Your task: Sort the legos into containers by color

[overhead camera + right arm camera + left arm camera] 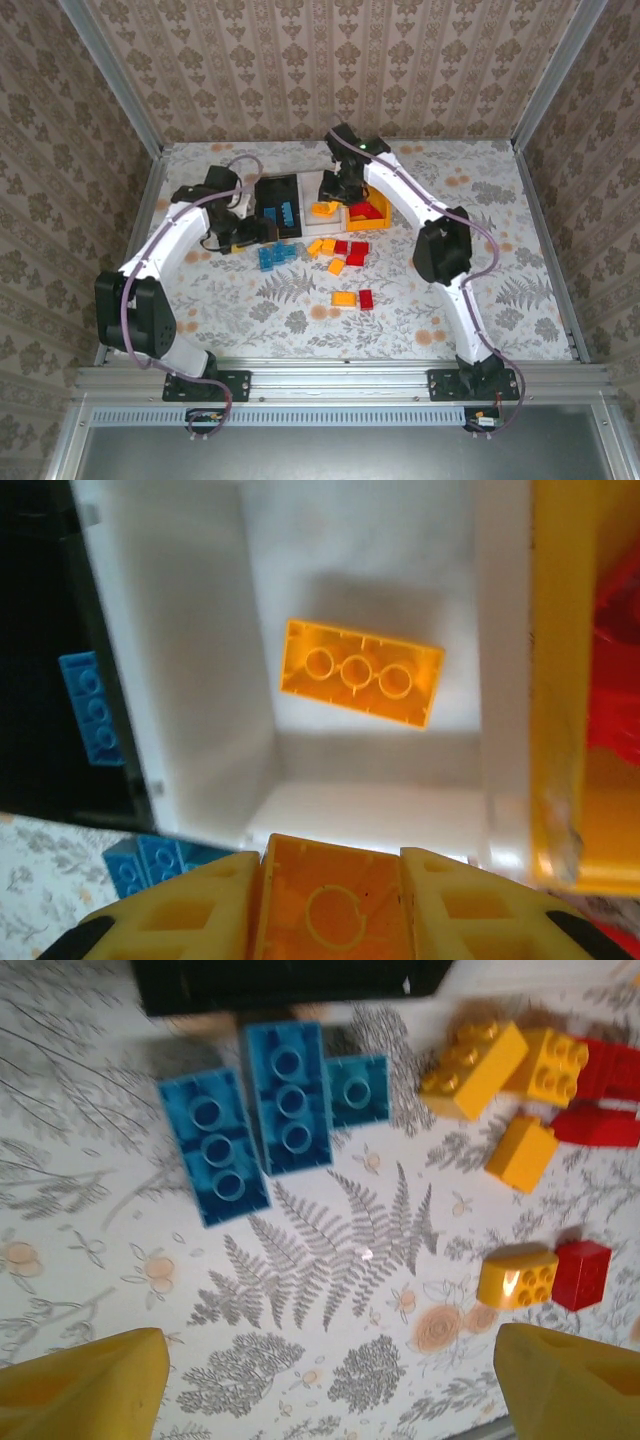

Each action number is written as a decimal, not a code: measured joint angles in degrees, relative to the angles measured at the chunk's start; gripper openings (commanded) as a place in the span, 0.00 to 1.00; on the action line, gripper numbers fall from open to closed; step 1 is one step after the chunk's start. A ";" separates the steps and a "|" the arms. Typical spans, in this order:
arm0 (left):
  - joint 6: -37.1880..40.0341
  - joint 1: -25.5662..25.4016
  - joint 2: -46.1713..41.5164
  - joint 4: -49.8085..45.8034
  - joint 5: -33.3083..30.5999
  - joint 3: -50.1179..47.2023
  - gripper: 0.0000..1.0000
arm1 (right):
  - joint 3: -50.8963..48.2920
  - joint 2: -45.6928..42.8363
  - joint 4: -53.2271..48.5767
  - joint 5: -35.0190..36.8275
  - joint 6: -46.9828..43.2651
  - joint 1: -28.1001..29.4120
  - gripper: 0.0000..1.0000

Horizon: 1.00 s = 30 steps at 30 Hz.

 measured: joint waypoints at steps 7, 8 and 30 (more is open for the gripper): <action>0.04 -2.67 -2.19 -0.44 -1.88 -4.83 0.85 | 3.76 3.67 -1.55 -1.29 0.37 0.00 0.45; 0.02 -2.40 -2.32 -0.55 -2.34 -5.05 0.84 | 3.76 3.67 -1.64 -1.49 0.37 0.00 0.46; -0.04 5.79 10.47 6.86 -2.64 -4.11 0.74 | -26.95 -23.17 3.43 -1.73 0.94 0.02 0.52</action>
